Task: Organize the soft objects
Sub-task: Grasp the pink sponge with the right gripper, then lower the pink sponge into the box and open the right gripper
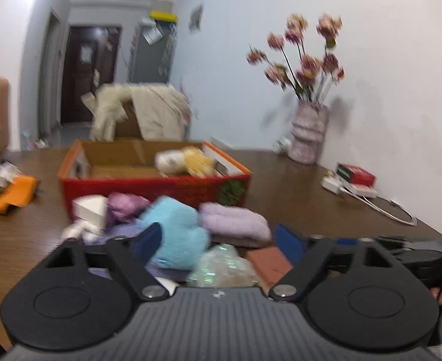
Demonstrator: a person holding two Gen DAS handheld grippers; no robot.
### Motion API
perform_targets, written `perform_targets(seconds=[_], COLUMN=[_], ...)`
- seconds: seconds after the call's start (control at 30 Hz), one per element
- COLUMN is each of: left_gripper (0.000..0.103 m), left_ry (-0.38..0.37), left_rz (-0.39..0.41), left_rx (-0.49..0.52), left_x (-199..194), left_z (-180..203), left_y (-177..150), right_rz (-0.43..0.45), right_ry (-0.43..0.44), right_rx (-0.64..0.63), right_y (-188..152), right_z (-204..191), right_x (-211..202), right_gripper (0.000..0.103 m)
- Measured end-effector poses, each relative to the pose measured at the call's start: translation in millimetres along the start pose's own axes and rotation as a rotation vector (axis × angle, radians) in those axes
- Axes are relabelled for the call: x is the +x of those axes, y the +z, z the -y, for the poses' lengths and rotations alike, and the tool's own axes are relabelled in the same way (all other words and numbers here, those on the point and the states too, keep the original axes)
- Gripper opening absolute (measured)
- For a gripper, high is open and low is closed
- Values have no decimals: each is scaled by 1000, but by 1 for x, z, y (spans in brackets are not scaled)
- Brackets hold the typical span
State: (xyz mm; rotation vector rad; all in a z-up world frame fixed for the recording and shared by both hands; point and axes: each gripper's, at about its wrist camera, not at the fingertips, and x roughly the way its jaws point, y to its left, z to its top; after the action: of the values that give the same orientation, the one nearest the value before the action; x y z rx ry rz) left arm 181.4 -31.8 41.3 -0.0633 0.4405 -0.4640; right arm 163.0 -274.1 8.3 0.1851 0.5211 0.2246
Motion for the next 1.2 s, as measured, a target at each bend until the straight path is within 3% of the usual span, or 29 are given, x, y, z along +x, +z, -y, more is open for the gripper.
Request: perform_targets(seconds=[0.07, 0.17, 0.23, 0.37, 0.57, 0.83, 1.2], left_gripper=[64, 51, 49, 48, 48, 40, 37], left_ry=[-45, -125, -163, -129, -161, -150, -135], left_rz=[-61, -147, -194, -253, -314, -296, -143], left_rx=[-15, -41, -62, -71, -155, -129, -127], left_x=[18, 42, 54, 74, 92, 77, 41], left_z=[7, 18, 23, 30, 32, 55, 62], left_y=[-1, -9, -15, -21, -25, -28, 3], right_rz=[-32, -81, -111, -125, -126, -94, 17], right_ry=[-1, 19, 58, 125, 150, 127, 174], right_rx=[14, 56, 108, 198, 241, 264, 205], right_y=[3, 2, -1, -5, -9, -15, 16], right_z=[10, 26, 39, 59, 69, 75, 63], right_x=[13, 27, 35, 40, 40, 13, -13], right_gripper=[76, 57, 46, 46, 45, 40, 39])
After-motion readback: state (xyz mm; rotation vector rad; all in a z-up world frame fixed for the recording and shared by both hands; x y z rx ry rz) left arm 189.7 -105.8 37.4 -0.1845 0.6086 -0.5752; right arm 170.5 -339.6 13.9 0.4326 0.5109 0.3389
